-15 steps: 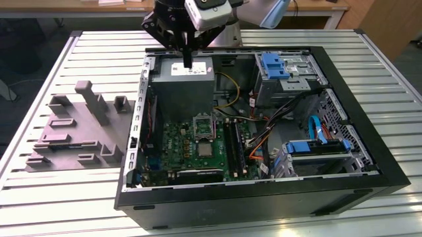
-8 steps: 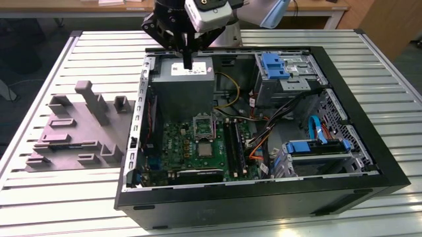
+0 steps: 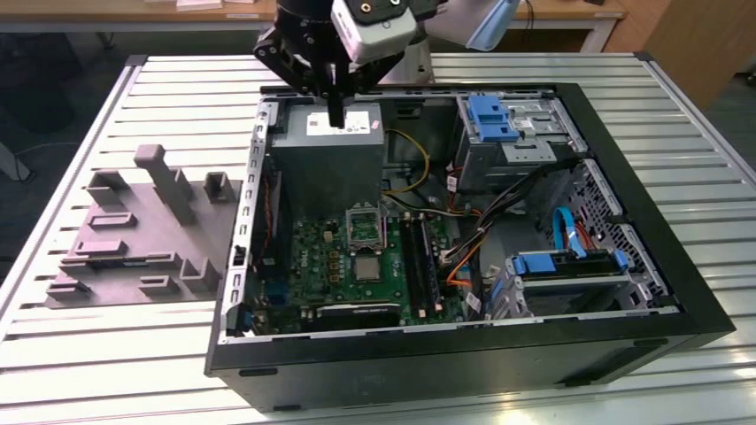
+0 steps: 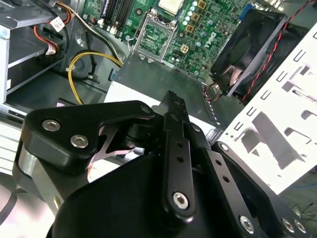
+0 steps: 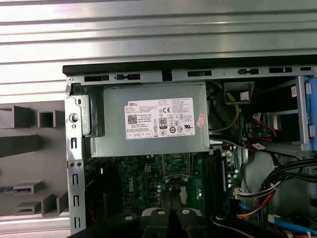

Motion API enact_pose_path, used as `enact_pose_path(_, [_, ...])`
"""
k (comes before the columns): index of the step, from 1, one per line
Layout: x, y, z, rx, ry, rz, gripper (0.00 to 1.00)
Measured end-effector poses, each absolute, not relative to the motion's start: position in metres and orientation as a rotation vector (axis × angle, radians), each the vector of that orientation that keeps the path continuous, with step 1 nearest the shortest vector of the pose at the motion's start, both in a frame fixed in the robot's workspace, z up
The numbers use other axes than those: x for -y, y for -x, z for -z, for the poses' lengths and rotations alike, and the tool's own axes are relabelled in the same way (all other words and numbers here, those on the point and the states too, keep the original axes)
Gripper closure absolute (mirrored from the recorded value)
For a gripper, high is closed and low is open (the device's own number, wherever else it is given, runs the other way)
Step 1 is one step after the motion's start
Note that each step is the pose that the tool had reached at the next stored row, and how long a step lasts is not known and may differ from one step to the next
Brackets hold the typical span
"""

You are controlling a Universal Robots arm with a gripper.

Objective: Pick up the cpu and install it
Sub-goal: 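Close the cpu cover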

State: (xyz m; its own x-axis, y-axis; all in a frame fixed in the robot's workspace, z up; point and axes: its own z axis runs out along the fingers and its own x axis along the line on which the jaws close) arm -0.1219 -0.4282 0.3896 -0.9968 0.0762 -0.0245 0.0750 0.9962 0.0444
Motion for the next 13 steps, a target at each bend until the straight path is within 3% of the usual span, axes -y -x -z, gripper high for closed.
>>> enact_pose_path(13, [0.4352,0.1194,-0.3836,-3.113,-0.118,-0.068,0.89])
